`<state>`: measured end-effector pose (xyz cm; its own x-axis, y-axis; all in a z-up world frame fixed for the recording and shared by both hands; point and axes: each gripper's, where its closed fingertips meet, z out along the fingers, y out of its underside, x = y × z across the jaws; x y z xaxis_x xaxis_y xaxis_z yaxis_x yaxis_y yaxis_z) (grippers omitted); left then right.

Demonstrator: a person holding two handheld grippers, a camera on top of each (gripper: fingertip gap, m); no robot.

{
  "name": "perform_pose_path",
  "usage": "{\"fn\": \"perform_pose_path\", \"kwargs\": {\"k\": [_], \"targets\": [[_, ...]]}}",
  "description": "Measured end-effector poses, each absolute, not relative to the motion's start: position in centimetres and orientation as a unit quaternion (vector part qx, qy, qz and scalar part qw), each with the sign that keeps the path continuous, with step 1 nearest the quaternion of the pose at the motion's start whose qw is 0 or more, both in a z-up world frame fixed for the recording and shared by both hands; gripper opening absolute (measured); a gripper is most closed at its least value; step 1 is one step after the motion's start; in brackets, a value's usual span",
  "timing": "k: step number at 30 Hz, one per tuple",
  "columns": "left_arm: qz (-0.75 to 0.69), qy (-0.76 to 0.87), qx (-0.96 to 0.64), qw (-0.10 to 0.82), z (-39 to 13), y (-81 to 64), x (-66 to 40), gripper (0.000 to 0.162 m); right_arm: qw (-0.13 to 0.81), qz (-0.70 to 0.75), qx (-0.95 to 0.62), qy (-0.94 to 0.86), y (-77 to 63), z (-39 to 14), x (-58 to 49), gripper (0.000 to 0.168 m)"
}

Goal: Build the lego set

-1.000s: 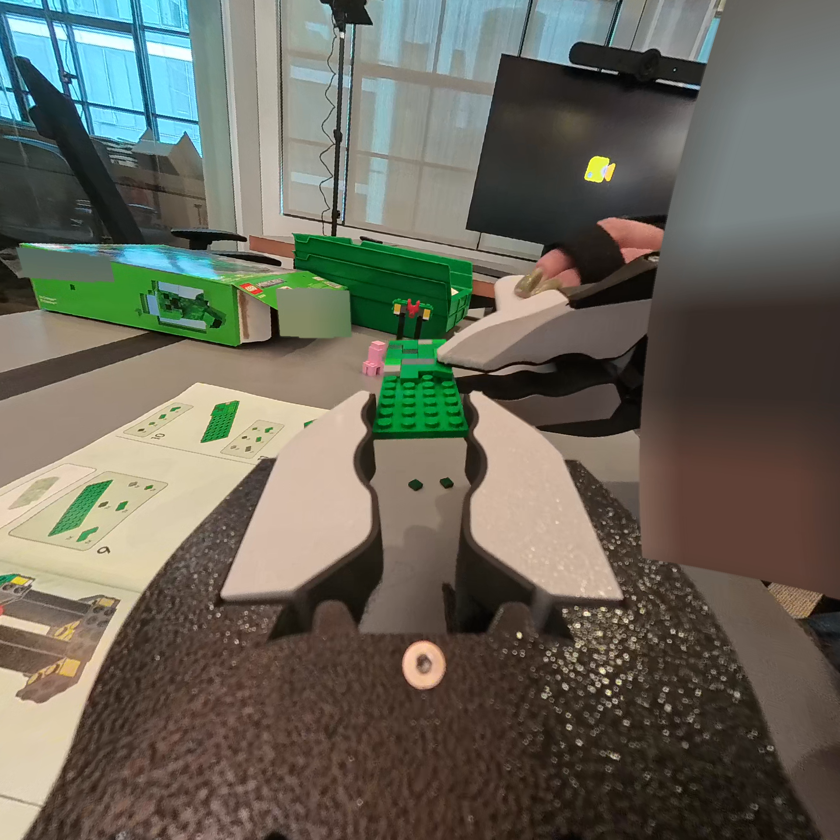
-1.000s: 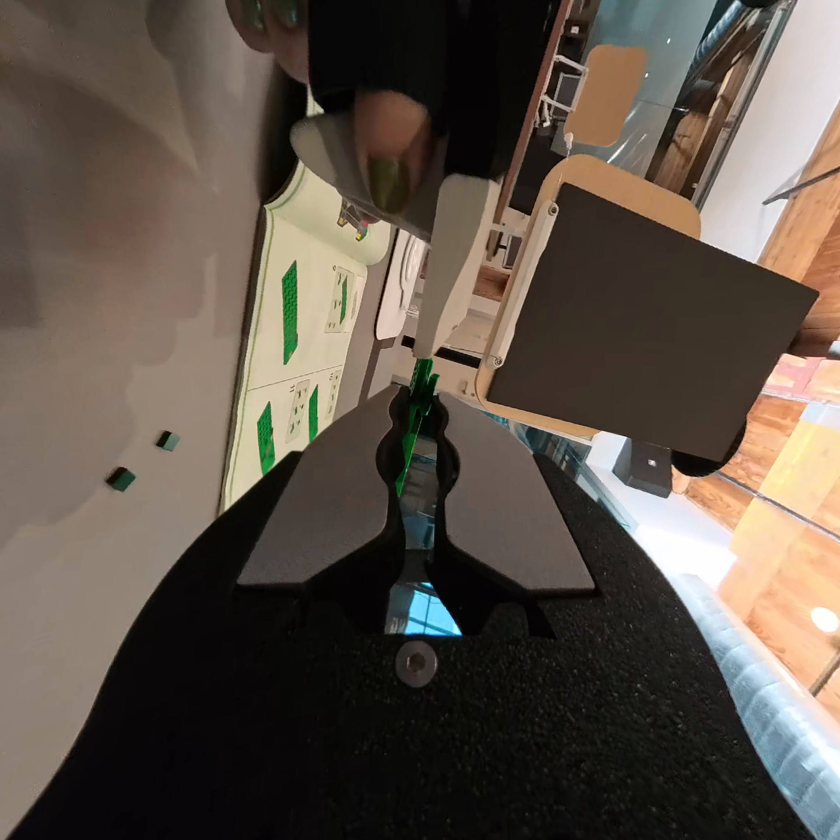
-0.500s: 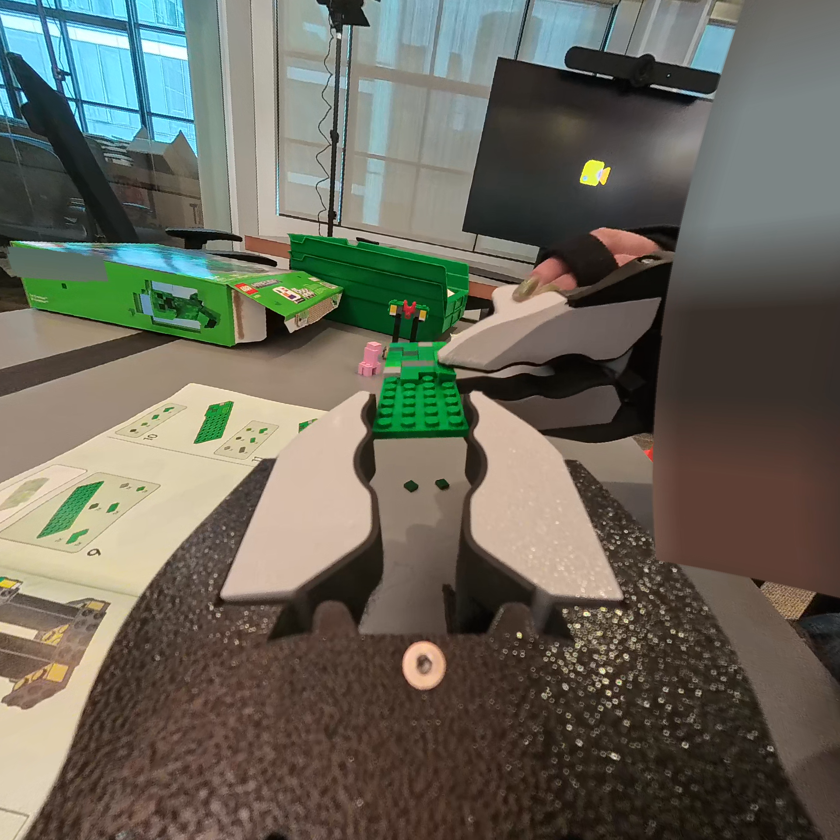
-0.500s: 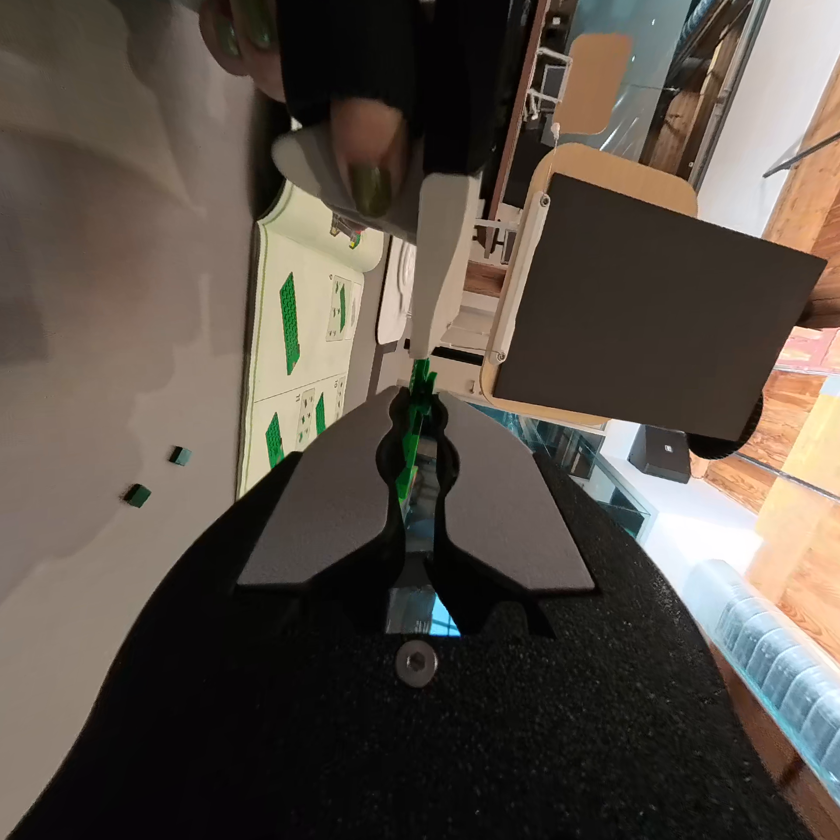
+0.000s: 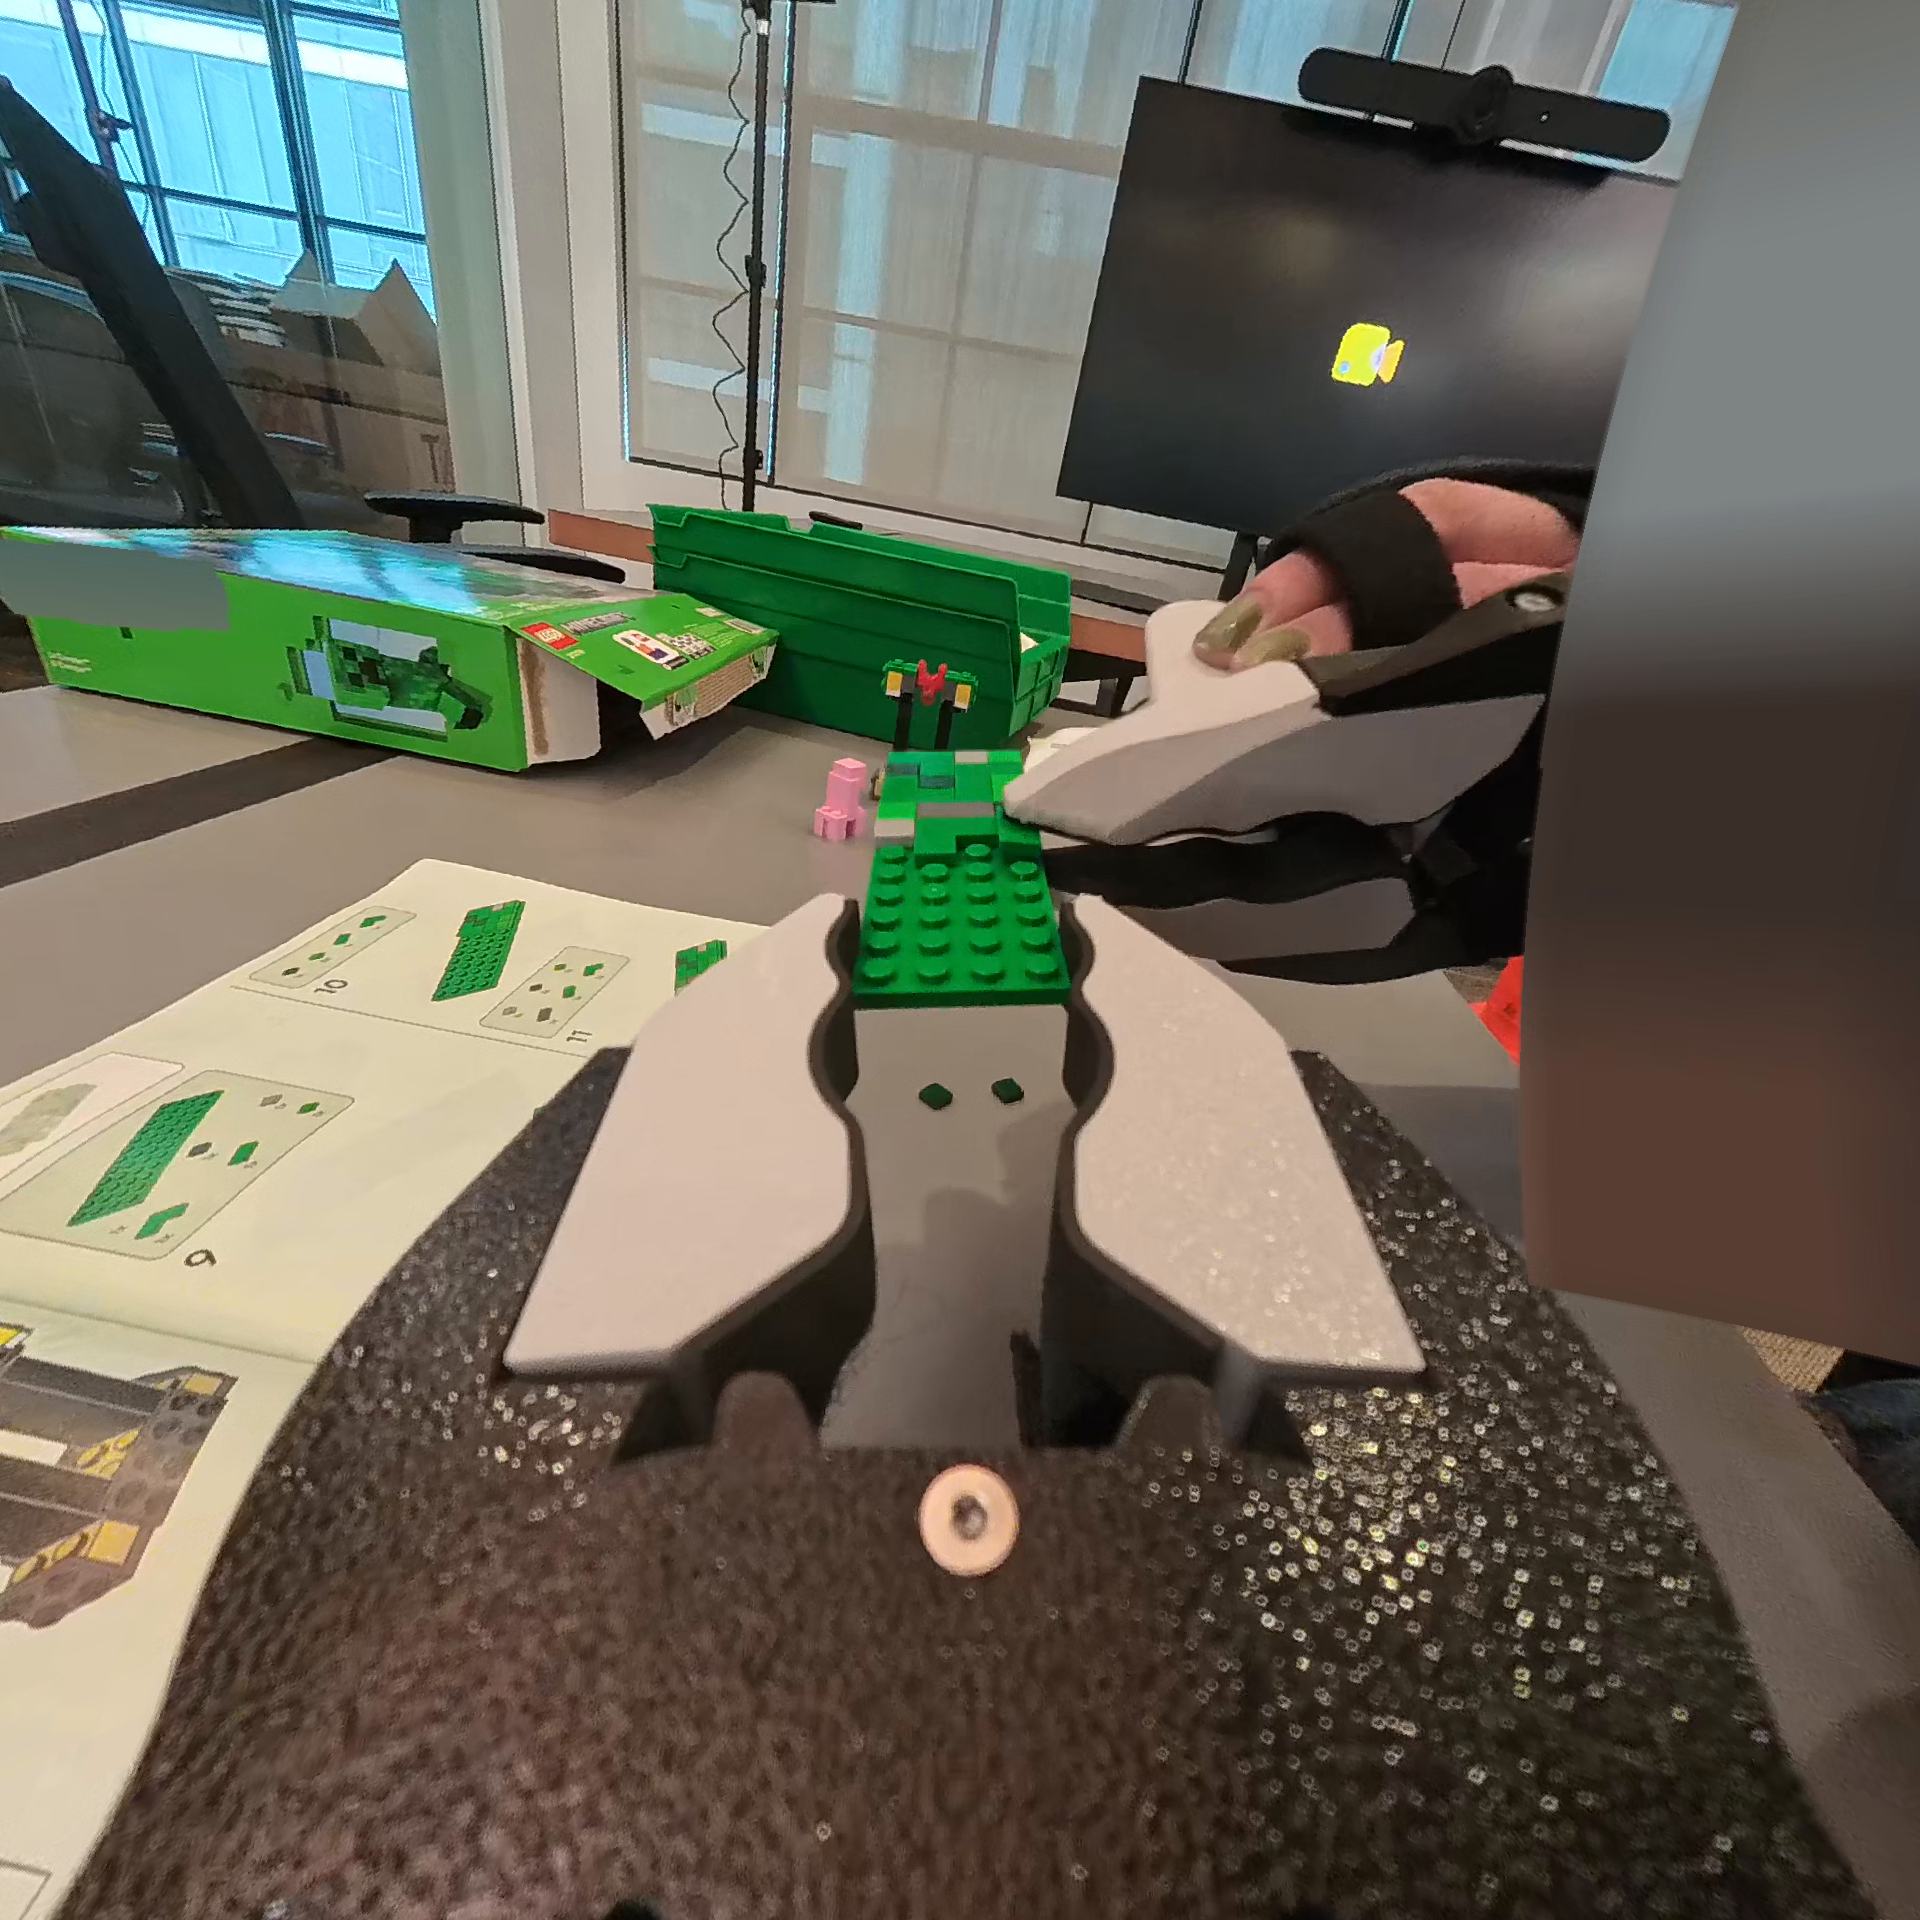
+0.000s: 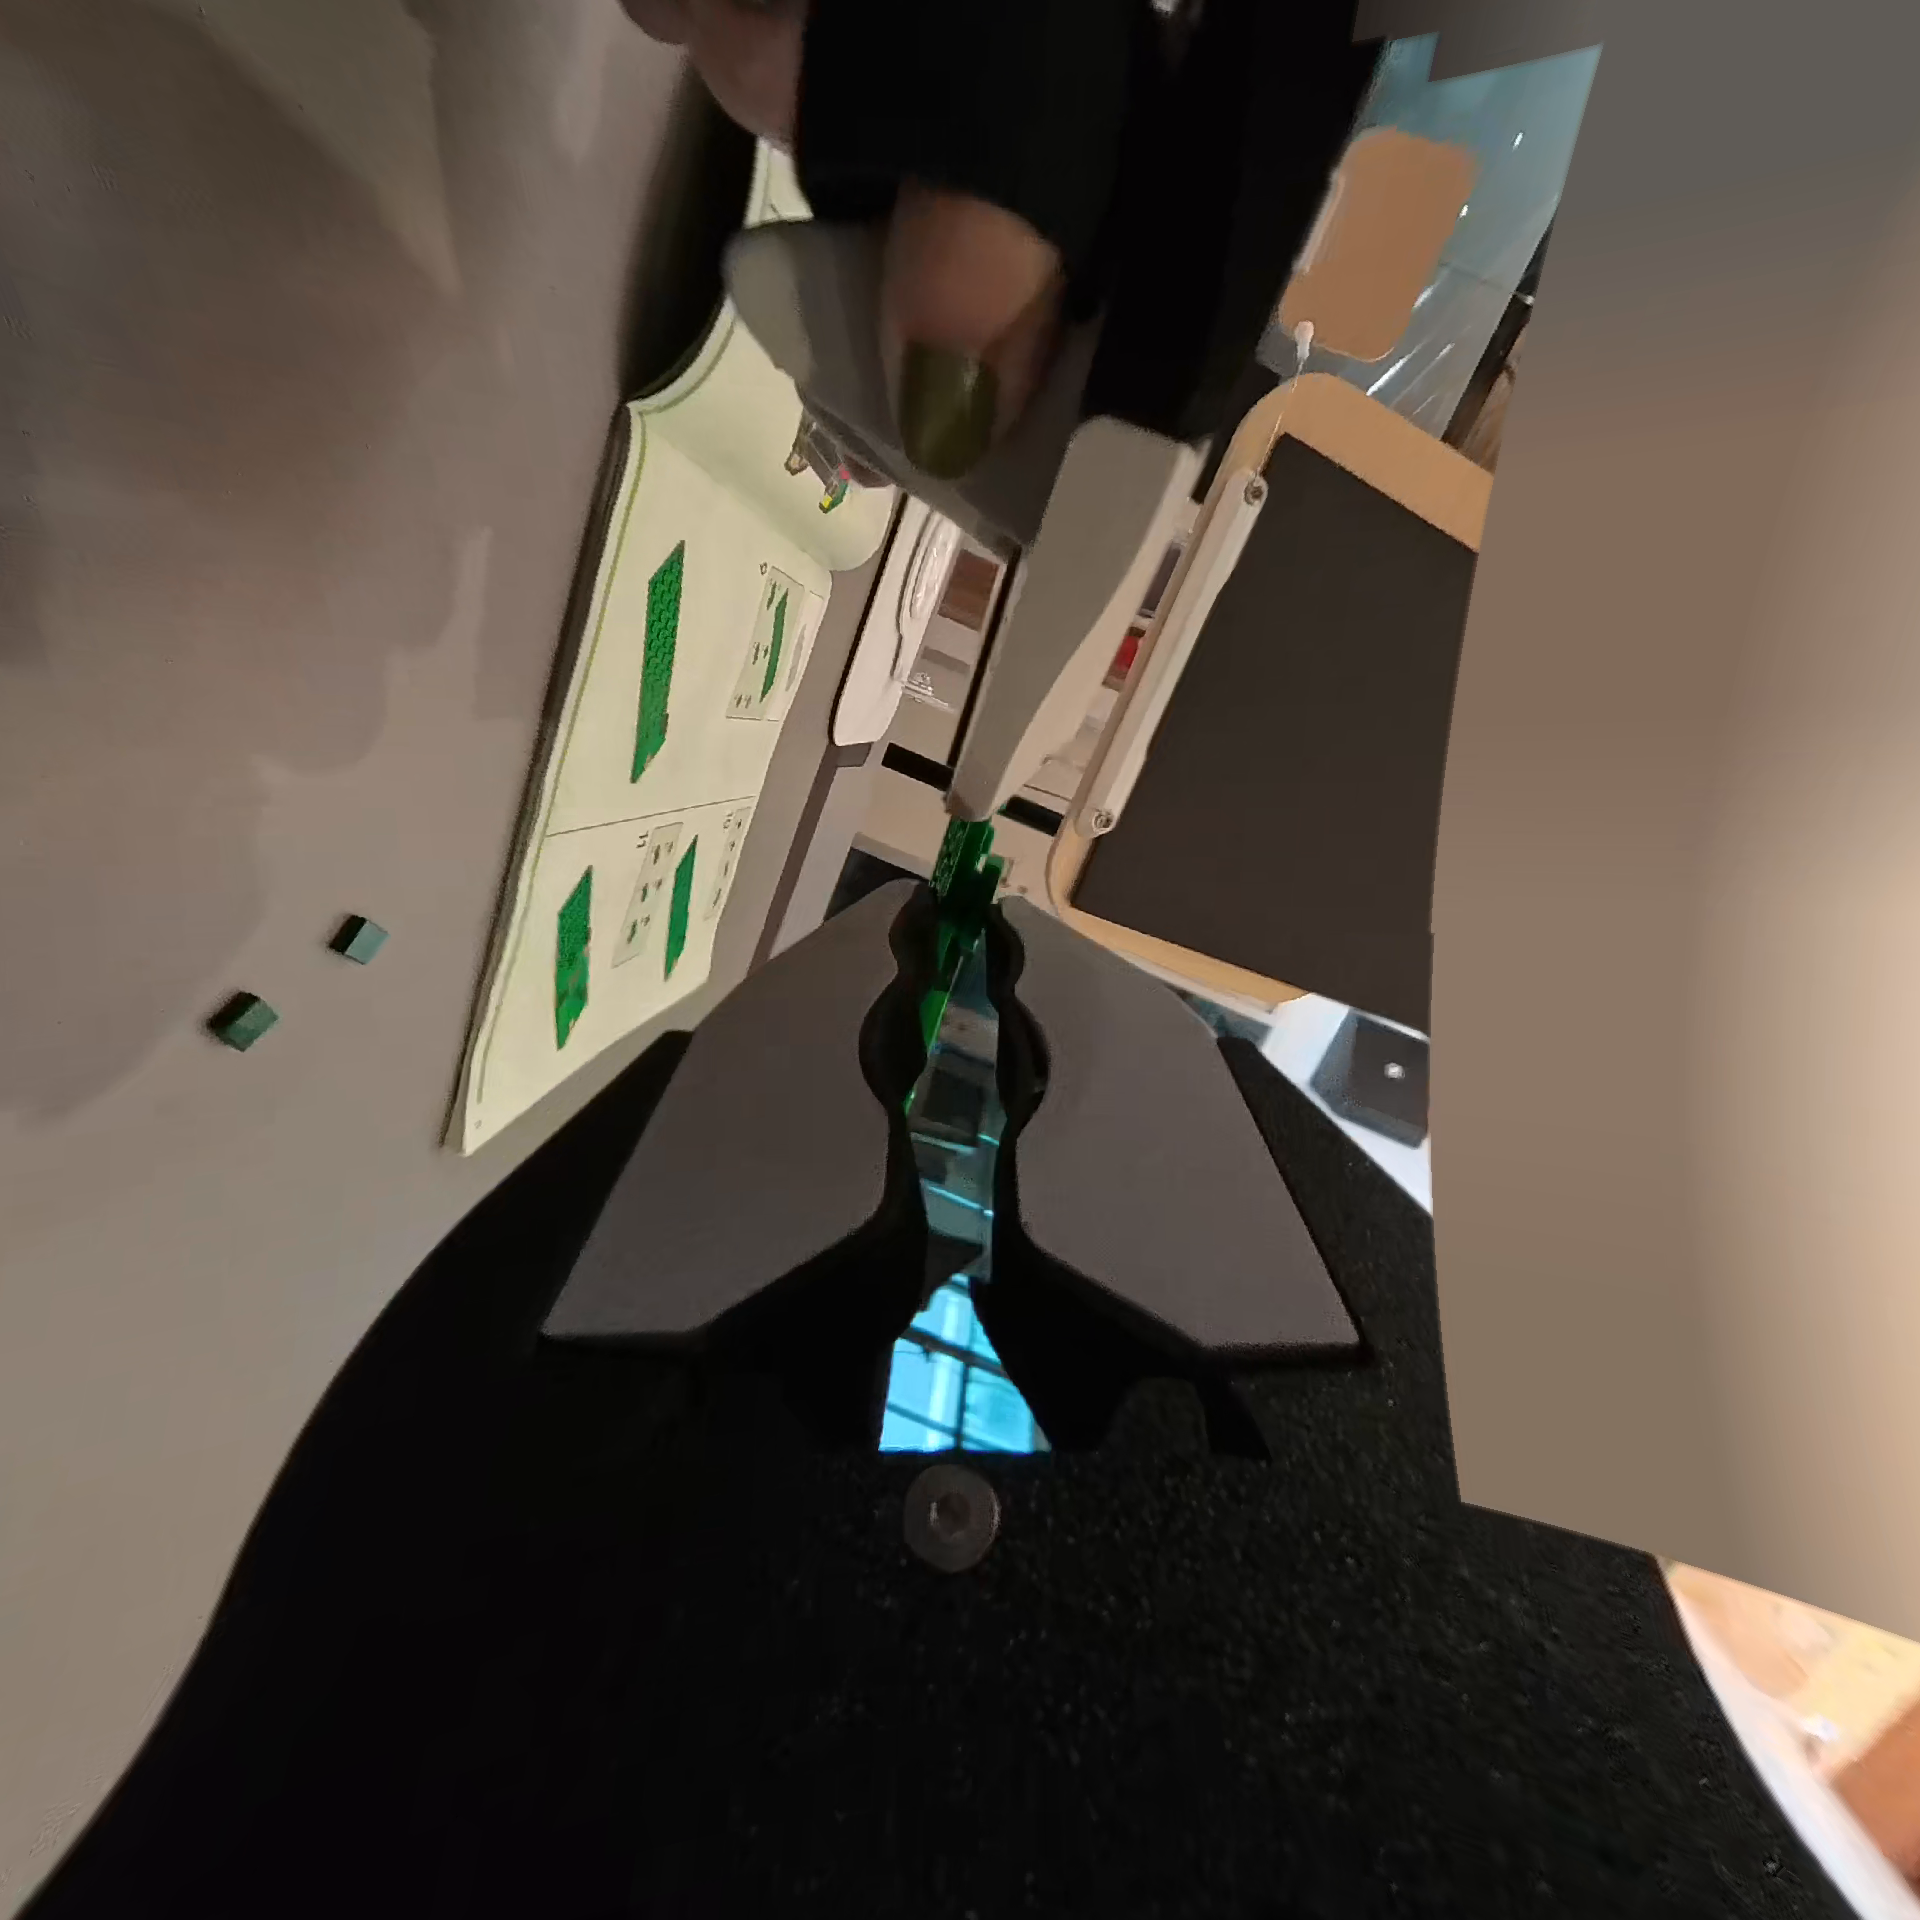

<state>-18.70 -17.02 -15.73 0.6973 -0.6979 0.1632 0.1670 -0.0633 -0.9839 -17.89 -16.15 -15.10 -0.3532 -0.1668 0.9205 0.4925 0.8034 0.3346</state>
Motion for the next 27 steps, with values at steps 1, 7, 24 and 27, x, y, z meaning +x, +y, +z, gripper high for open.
{"fn": "perform_pose_path", "kwargs": {"k": [1,7,24,27], "targets": [[-0.33,0.205,-0.65,0.653,-15.73,-17.03,-18.7,0.036,0.558,-0.304,-0.092,-0.767,-16.18,-15.14,-17.9,0.008],[-0.332,0.207,-0.649,0.653,-15.73,-17.14,-18.56,0.036,0.557,-0.319,-0.072,-0.763,-16.24,-14.77,-17.8,0.007],[-0.378,0.192,-0.64,0.641,-15.43,-17.25,-18.58,0.035,0.541,-0.256,-0.128,-0.79,-16.41,-15.03,-17.63,0.006],[-0.392,0.185,-0.638,0.636,-15.39,-17.25,-18.59,0.036,0.538,-0.224,-0.165,-0.795,-16.44,-15.08,-17.6,0.006]]}}
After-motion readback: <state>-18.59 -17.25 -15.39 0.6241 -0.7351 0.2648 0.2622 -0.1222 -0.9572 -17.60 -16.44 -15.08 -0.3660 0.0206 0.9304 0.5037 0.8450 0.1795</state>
